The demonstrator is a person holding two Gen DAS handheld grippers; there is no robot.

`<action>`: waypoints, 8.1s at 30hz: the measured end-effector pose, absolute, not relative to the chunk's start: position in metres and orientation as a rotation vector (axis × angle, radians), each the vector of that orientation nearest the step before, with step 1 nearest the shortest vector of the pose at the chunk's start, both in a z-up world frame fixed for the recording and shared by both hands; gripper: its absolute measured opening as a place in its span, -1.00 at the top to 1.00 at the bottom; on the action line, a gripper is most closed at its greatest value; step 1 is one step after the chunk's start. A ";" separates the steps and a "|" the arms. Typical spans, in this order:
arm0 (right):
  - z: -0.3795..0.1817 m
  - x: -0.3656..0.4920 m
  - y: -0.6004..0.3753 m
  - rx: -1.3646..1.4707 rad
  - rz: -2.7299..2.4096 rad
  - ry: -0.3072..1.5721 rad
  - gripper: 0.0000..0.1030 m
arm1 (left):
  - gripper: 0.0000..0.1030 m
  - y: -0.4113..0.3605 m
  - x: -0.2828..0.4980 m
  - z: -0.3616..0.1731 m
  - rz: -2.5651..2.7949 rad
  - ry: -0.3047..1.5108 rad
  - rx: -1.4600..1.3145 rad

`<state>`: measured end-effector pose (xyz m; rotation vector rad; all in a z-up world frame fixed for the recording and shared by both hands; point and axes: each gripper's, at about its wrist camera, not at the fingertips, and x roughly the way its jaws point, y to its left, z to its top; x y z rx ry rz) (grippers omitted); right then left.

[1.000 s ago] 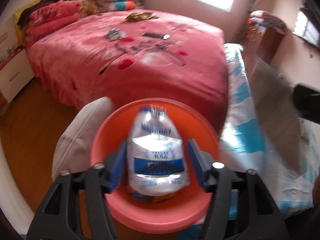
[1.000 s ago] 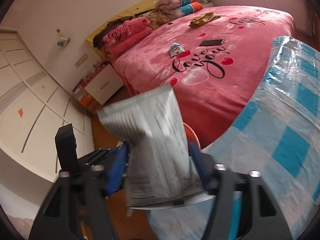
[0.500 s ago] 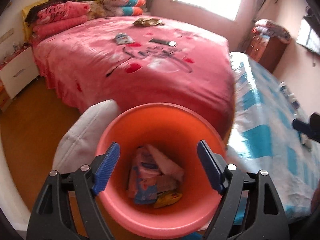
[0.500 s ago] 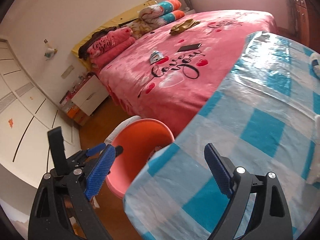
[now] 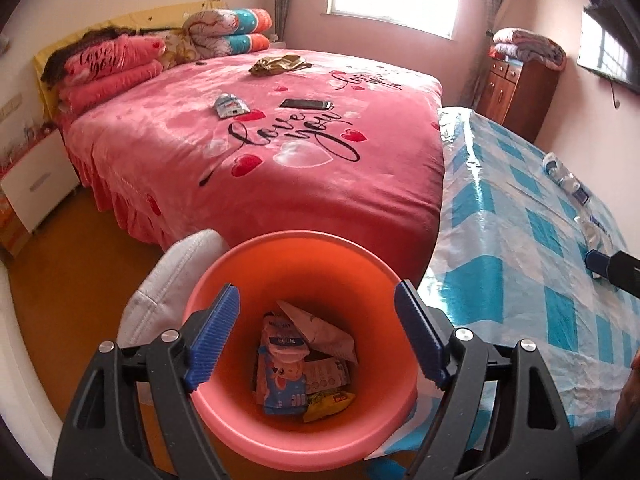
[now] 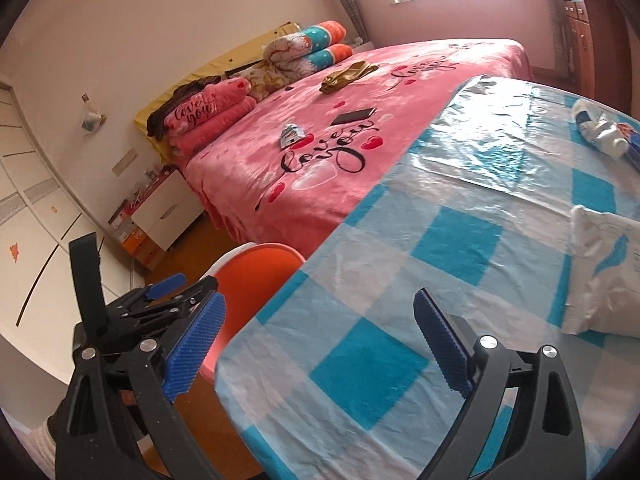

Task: Collect trash
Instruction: 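Move both tools back over the remaining trash on the table, then close the left tool on the white crumpled yogurt cup, then lift the yogurt cup with left tool while right tool grasps the blue Vinda tissue pack, then lift the yogurt cup with left tool while right tool lifts the Vinda pack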

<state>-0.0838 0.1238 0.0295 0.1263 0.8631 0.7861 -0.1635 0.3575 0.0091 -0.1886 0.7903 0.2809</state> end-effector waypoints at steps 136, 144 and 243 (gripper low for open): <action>0.004 -0.051 -0.288 0.729 0.132 0.663 -0.90 | -0.11 -0.144 0.117 0.023 -0.707 1.032 0.287; 0.000 -0.045 -0.273 0.653 0.124 0.732 -0.90 | -0.11 -0.113 0.095 0.023 -0.616 1.065 0.086; 0.001 -0.060 -0.140 0.024 0.102 0.856 -0.03 | -0.18 0.040 -0.113 0.013 -0.559 0.918 0.079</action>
